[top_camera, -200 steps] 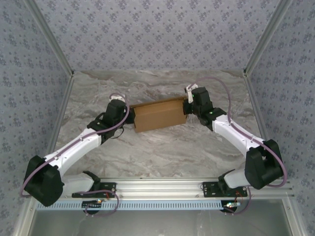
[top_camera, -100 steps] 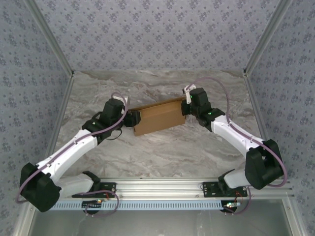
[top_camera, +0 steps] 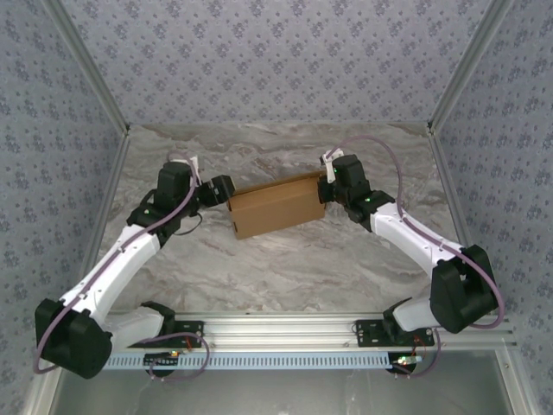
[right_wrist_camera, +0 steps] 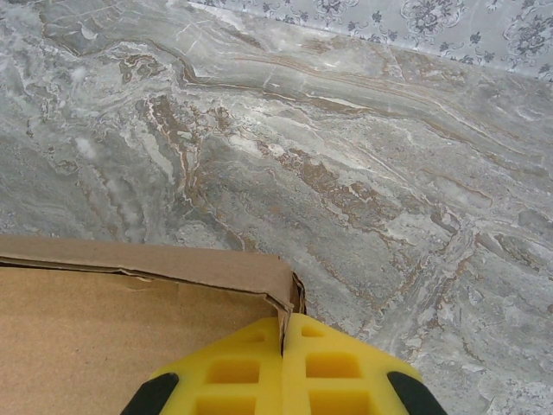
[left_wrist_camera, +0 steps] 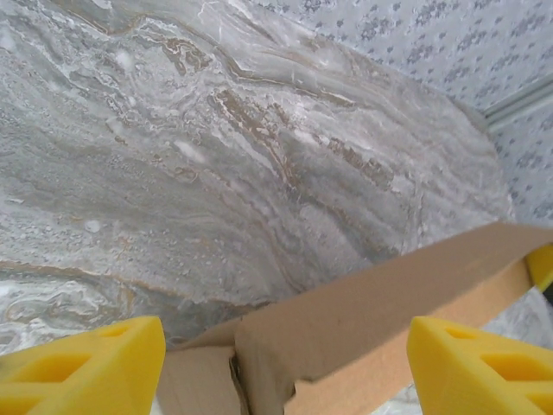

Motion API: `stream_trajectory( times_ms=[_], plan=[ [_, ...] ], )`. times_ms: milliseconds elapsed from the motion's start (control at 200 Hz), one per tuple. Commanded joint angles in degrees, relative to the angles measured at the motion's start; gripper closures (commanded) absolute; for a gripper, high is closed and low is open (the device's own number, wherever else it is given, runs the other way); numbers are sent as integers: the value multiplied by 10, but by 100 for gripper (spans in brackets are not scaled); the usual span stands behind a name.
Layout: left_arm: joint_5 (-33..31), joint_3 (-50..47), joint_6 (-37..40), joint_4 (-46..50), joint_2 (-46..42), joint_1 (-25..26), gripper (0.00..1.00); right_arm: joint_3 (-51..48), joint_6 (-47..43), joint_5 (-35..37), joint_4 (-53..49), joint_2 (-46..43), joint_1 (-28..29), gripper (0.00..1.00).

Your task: Fold the paper box

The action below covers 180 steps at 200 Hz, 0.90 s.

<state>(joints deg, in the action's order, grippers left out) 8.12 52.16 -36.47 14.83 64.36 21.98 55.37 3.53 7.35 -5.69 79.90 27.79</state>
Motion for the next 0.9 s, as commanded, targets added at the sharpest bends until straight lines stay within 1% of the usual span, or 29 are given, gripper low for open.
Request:
stream_trajectory(
  times_ms=[0,210,640,765,894],
  plan=[
    [57,8,-48,-50,27,-17,26,-21,-9,-12,-85,11,11,100],
    [77,8,-60,-46,69,-18,28,-24,-6,-7,-84,10,15,100],
    [83,-95,-85,-74,55,6,38,-28,3,6,-85,3,20,100],
    [78,-108,-81,-72,57,7,40,-17,5,2,-99,1,21,94],
    [74,-116,-78,-73,58,9,41,-2,6,-10,-111,-10,20,85]
  ],
)
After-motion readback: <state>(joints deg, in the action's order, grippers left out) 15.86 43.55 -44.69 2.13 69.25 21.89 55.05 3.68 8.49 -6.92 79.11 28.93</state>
